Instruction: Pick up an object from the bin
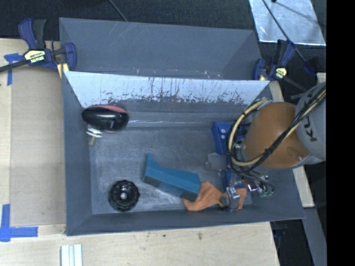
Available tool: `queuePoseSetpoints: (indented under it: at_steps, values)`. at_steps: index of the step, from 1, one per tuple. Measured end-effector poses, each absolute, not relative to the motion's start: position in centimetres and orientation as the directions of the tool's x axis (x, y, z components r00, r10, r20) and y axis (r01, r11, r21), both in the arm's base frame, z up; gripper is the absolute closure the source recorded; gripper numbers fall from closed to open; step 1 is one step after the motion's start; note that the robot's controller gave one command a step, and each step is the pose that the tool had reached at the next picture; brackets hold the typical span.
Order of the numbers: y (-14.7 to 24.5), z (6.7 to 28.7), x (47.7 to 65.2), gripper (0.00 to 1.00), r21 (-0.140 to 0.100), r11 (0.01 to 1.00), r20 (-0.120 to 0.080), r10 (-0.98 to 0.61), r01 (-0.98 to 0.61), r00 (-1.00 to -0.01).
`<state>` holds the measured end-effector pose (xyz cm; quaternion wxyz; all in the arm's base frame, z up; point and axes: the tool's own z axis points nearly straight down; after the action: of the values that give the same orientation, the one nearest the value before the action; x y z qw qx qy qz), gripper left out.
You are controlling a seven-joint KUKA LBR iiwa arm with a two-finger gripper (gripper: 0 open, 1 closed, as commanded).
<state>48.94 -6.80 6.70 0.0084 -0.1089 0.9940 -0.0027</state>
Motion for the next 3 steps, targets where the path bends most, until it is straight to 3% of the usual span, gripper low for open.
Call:
queuePoseSetpoints:
  at_steps: [1,2,3]
  values:
    - [-5.52,6.89,48.91,0.0,-0.004,0.969,-0.013,-0.247,-0.247,-0.969]
    - [-5.59,7.04,48.43,1.0,-0.002,0.964,-0.005,-0.265,-0.265,-0.964]
    - [-5.59,7.04,48.43,1.0,-0.002,0.964,-0.005,-0.266,-0.266,-0.964]
